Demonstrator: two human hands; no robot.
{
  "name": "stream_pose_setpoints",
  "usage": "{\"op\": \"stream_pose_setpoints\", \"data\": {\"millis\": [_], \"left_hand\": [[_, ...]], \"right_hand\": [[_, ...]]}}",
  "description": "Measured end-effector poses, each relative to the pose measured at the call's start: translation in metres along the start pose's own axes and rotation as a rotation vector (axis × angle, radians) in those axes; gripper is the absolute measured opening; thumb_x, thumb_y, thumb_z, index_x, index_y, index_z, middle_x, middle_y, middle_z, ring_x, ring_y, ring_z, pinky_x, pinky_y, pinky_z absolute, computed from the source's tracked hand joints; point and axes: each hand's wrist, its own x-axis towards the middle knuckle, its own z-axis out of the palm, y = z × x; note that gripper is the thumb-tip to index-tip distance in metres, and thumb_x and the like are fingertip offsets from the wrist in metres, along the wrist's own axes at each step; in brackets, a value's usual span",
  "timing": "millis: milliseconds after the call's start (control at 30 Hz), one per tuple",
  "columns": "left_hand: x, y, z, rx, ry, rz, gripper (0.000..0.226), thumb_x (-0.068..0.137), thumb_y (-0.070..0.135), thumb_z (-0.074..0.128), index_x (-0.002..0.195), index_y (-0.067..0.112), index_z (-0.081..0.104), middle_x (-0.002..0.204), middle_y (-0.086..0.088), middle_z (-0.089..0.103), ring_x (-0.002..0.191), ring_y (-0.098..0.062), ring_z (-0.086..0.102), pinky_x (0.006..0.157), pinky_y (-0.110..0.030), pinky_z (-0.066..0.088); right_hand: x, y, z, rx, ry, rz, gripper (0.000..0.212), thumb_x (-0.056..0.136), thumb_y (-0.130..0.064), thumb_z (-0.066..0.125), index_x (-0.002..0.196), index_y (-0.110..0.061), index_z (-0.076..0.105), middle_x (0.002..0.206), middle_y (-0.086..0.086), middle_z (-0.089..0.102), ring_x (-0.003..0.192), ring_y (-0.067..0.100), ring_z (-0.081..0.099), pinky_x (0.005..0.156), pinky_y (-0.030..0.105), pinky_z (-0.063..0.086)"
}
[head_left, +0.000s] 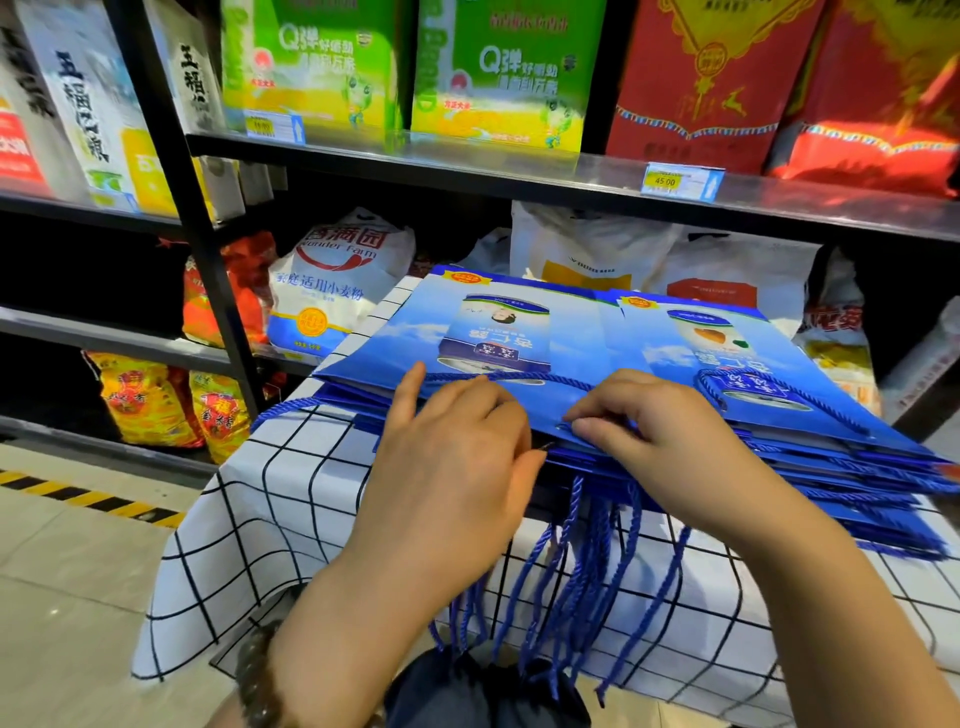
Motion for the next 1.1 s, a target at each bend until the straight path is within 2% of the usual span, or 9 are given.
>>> {"op": "stream_pose_setpoints", "data": {"millis": [100, 200, 333, 400, 467, 533, 733, 967, 1100], "left_hand": [[-0.002, -0.001, 0.001, -0.018, -0.011, -0.03, 0.03, 0.072, 0.054, 0.045, 0.08, 0.028, 0.035, 0.075, 0.014, 0.056, 0.078, -0.011, 0.059, 0.099, -0.033, 0.02], [-0.002, -0.003, 0.001, 0.012, -0.032, -0.023, 0.038, 0.067, 0.048, 0.067, 0.089, 0.025, 0.046, 0.077, 0.013, 0.059, 0.077, -0.014, 0.06, 0.096, -0.033, 0.021], [-0.003, -0.005, 0.001, 0.06, -0.029, 0.062, 0.015, 0.073, 0.032, 0.064, 0.087, 0.025, 0.062, 0.075, 0.009, 0.061, 0.071, -0.019, 0.061, 0.078, -0.031, 0.035], [-0.005, -0.007, -0.001, 0.053, -0.03, 0.081, 0.02, 0.079, 0.037, 0.05, 0.086, 0.027, 0.066, 0.073, 0.01, 0.062, 0.067, -0.017, 0.06, 0.064, -0.025, 0.036], [-0.005, -0.008, -0.007, 0.036, -0.007, 0.097, 0.026, 0.082, 0.038, 0.044, 0.086, 0.026, 0.067, 0.072, 0.01, 0.063, 0.065, -0.018, 0.06, 0.061, -0.023, 0.028], [-0.004, -0.005, -0.012, 0.045, 0.01, 0.137, 0.027, 0.083, 0.037, 0.045, 0.086, 0.024, 0.068, 0.071, 0.008, 0.064, 0.065, -0.02, 0.06, 0.058, -0.026, 0.028], [0.007, -0.015, -0.042, 0.195, -0.09, 0.114, 0.029, 0.065, 0.035, 0.059, 0.091, 0.028, 0.068, 0.081, 0.01, 0.07, 0.072, -0.018, 0.067, 0.06, -0.029, 0.051], [0.024, -0.004, -0.049, 0.294, -0.114, 0.179, 0.036, 0.046, 0.018, 0.087, 0.077, 0.027, 0.07, 0.071, 0.006, 0.071, 0.05, -0.019, 0.065, 0.034, -0.025, 0.039], [0.037, 0.017, -0.062, 0.063, -0.24, 0.128, 0.04, 0.068, 0.064, 0.046, 0.091, 0.04, 0.068, 0.086, 0.015, 0.071, 0.076, -0.009, 0.067, 0.052, -0.034, 0.052]], "right_hand": [[0.004, 0.0, 0.001, -0.048, 0.041, 0.004, 0.013, 0.09, -0.023, 0.053, 0.078, -0.025, 0.053, 0.077, -0.013, 0.051, 0.074, 0.009, 0.047, 0.064, 0.016, 0.034], [0.008, 0.003, 0.002, -0.048, 0.167, 0.043, 0.012, 0.093, -0.019, 0.049, 0.081, -0.019, 0.05, 0.077, -0.005, 0.053, 0.076, 0.017, 0.046, 0.062, 0.026, 0.026], [0.006, 0.007, -0.003, 0.063, 0.197, 0.091, 0.012, 0.088, -0.023, 0.058, 0.077, -0.026, 0.055, 0.073, -0.015, 0.056, 0.073, 0.01, 0.051, 0.062, 0.007, 0.034], [-0.003, 0.003, -0.011, 0.006, 0.156, 0.0, 0.013, 0.081, -0.038, 0.064, 0.091, -0.03, 0.062, 0.09, -0.021, 0.057, 0.089, 0.003, 0.051, 0.075, 0.003, 0.032], [-0.014, -0.004, -0.014, -0.084, -0.009, -0.095, 0.049, 0.074, -0.058, 0.058, 0.116, -0.033, 0.058, 0.115, -0.026, 0.052, 0.111, -0.007, 0.043, 0.091, 0.005, 0.029], [-0.018, -0.012, -0.008, -0.258, -0.087, -0.162, 0.057, 0.074, -0.052, 0.044, 0.128, -0.035, 0.049, 0.129, -0.025, 0.049, 0.119, -0.003, 0.044, 0.098, 0.015, 0.033], [-0.021, -0.003, -0.008, -0.438, 0.141, -0.256, 0.036, 0.069, -0.029, 0.056, 0.103, -0.032, 0.065, 0.094, -0.016, 0.071, 0.073, 0.01, 0.069, 0.046, 0.025, 0.05], [-0.022, -0.019, -0.026, -0.591, 0.139, -0.158, 0.041, 0.09, -0.042, 0.039, 0.13, -0.04, 0.033, 0.127, -0.017, 0.053, 0.112, 0.015, 0.055, 0.077, 0.031, 0.044], [-0.015, -0.005, -0.023, -0.591, 0.192, -0.157, 0.046, 0.085, -0.015, 0.047, 0.124, -0.038, 0.05, 0.114, -0.013, 0.064, 0.095, 0.018, 0.065, 0.062, 0.032, 0.05]]}}
